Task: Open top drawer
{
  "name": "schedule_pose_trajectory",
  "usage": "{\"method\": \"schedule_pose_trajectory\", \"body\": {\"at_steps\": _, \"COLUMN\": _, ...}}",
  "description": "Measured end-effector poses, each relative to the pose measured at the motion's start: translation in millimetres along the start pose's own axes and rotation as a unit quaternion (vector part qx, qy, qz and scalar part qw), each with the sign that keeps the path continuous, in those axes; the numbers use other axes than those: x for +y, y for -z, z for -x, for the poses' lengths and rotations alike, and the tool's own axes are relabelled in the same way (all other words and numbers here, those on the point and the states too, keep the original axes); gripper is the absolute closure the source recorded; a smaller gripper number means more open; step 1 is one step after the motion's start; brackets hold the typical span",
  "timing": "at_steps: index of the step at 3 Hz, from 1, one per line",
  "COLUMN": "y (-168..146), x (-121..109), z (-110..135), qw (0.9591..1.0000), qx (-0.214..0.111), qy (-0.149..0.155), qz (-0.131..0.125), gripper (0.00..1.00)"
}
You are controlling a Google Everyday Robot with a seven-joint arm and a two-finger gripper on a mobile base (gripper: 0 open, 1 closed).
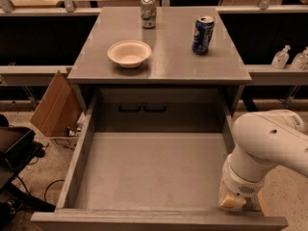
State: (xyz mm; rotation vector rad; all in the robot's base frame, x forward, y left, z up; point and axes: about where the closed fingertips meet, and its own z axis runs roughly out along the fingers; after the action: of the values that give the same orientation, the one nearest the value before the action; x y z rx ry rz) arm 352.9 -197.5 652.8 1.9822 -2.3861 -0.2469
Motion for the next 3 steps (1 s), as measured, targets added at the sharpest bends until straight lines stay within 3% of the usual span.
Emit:
{"method": "schedule_pose_trajectory", "body": {"at_steps": 1, "y": 25.5, "x": -41.0, "z": -21.4, "qw": 0.9986, "qx": 0.013, "qy": -0.019, "qz": -0.048, "gripper": 1.0}}
{"method": "schedule_pose_trajectory", "body": {"at_steps": 3, "y": 111.3, "x": -156.4, "z": -99.2, "qw": 0.9856, "qx": 0.038, "qy": -0.069, "qz": -0.15, "gripper": 1.0}}
